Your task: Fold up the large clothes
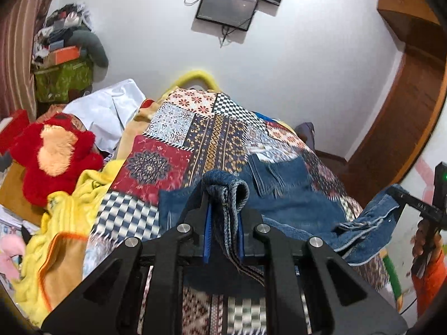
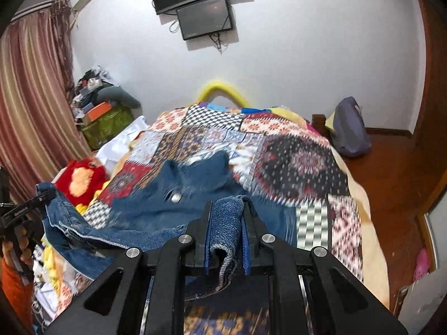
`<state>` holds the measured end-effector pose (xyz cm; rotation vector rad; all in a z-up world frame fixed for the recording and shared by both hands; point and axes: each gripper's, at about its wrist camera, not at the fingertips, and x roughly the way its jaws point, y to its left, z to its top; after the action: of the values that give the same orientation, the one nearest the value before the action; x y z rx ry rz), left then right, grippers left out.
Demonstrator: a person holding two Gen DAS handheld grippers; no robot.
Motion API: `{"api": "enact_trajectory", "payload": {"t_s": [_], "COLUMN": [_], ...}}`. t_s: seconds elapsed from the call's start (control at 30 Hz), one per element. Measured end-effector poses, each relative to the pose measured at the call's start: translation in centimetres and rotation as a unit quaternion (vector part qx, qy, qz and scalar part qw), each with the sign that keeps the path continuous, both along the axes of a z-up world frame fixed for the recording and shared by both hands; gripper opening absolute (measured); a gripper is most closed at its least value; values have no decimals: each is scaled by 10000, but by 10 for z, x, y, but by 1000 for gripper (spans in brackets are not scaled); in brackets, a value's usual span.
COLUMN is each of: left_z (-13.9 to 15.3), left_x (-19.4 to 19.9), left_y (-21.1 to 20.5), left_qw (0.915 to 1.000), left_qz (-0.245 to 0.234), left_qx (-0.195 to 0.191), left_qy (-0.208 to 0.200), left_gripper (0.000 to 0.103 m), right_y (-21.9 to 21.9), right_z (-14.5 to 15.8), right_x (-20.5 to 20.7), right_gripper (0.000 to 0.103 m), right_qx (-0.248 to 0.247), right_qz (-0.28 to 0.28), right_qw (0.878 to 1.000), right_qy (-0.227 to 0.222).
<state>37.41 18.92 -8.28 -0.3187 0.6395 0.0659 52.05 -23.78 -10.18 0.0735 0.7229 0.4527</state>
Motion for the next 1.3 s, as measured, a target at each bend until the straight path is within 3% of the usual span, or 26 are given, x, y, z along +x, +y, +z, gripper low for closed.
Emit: {"api": "enact_trajectory", "payload": {"t_s": [0.17, 0.43, 0.53, 0.7, 0.9, 1.03, 1.07, 1.1, 1.13, 1.23, 1.3], "left_z": [-22, -81, -111, -155, -173, -172, -173, -174, -174, -168, -160], "left_x": [56, 130, 150, 167, 172, 174, 175, 175, 177, 175, 172], "left_y": [20, 35, 38, 44, 36, 36, 36, 35, 36, 34, 31], "left_qw": [9997, 9962, 9926, 9857, 9813, 9783, 9771, 9761, 9757, 9751, 9741], "left_qz": [134, 268, 309, 349, 333, 370, 378, 380, 388, 398, 377], "left_qx": [-134, 0, 107, -29, 214, 270, 349, 397, 388, 444, 474], "left_qy": [175, 834, 1171, 1648, 1883, 2021, 2063, 2103, 2120, 2136, 2178], "left_gripper": [14, 14, 14, 15, 18, 18, 18, 18, 18, 19, 22], "right_y": [17, 37, 39, 32, 17, 14, 11, 4, -4, -48, -65], "right_z": [-16, -87, -118, -149, -134, -114, -110, -102, -98, -86, -79], "right_x": [58, 137, 155, 163, 152, 142, 141, 138, 139, 138, 131], "right_gripper": [13, 14, 14, 14, 14, 14, 14, 14, 14, 14, 14], "right_qx": [-104, -212, -245, -223, -110, -376, -552, -1117, -1238, -483, -324], "right_qz": [-159, -462, -522, -423, -92, -131, -320, -946, -1134, -1291, -1372], "right_qw": [9998, 9965, 9940, 9916, 9947, 9965, 9961, 9887, 9855, 9881, 9875], "right_qy": [102, 659, 932, 1203, 1021, 733, 616, 320, 234, 681, 708]}}
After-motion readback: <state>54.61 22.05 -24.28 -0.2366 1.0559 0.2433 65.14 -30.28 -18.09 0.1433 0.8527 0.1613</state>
